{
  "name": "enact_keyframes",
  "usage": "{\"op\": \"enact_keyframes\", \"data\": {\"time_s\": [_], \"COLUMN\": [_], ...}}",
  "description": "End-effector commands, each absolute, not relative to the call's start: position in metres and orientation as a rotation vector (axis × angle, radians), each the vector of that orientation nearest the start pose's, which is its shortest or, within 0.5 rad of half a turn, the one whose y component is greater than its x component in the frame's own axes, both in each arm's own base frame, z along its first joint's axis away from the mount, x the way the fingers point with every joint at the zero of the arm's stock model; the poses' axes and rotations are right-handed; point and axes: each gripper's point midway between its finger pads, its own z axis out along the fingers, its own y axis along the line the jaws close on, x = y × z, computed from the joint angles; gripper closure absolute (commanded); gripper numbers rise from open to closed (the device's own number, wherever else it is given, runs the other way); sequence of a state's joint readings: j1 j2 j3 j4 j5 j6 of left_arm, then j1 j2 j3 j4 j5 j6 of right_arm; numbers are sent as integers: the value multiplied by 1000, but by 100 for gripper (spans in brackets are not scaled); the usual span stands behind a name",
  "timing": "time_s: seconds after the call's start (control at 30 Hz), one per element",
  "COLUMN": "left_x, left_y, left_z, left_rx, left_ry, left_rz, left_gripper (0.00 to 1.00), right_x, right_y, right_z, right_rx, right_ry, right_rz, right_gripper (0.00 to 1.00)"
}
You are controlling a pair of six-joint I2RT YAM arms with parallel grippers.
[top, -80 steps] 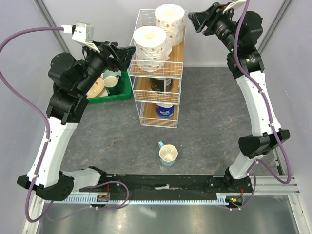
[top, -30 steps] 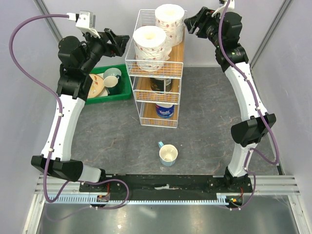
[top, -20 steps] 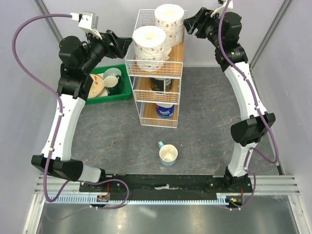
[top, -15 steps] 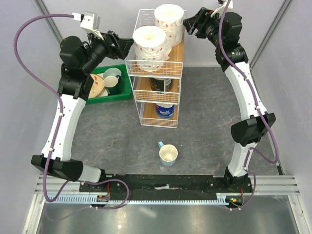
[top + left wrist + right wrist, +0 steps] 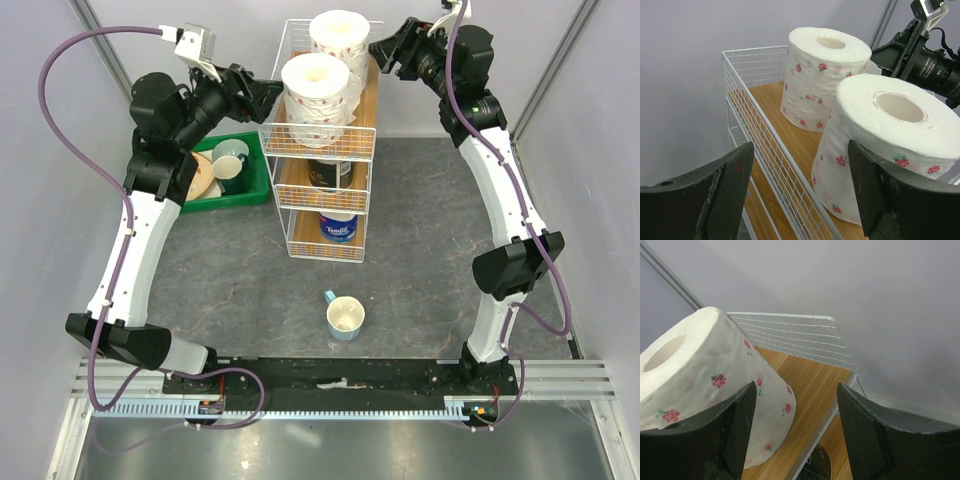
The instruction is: Place and organize the paper towels onto the shelf
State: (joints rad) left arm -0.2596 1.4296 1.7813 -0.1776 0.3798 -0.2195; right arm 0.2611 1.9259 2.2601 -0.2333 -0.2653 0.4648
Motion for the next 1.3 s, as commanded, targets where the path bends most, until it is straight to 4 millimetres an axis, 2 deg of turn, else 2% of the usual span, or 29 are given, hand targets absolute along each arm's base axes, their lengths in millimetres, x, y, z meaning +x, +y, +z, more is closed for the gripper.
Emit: {"op": "enact_keyframes", "data": {"time_s": [0.0,0.43,0.73,0.83,0.87,0.93,0.97,1.0,1.07,1.17,1.2,1.27], "left_x": [387,391,397,396,391,388,380,376,363,353,343,337], "left_y": [-194,-196,-196,-188,-184,-175,-170,-166,-154,-139,-132,-120], "left_z": [531,526,526,531,538,545,554,559,573,580,583,581], "left_rx": [387,388,379,357,351,326,315,305,269,220,204,163], "left_ry": [1363,1372,1371,1357,1340,1323,1300,1288,1255,1235,1222,1231], "left_rz": [-707,-698,-687,-644,-630,-585,-572,-557,-527,-476,-462,-421], "left_gripper": [18,18,18,18,17,16,15,14,14,13,13,13], "right_x": [517,513,503,500,499,494,490,483,474,457,449,440], "right_y": [215,215,207,193,187,165,158,142,128,103,97,86], "right_z": [512,507,514,518,519,523,531,531,532,536,534,527], "right_rx": [-117,-126,-122,-72,-52,33,61,124,174,261,280,309], "right_ry": [1438,1448,1429,1416,1408,1377,1338,1324,1306,1284,1286,1308], "right_rz": [811,801,767,703,679,600,582,536,497,431,414,372], "right_gripper": [27,27,27,24,23,21,20,20,18,17,17,17]}}
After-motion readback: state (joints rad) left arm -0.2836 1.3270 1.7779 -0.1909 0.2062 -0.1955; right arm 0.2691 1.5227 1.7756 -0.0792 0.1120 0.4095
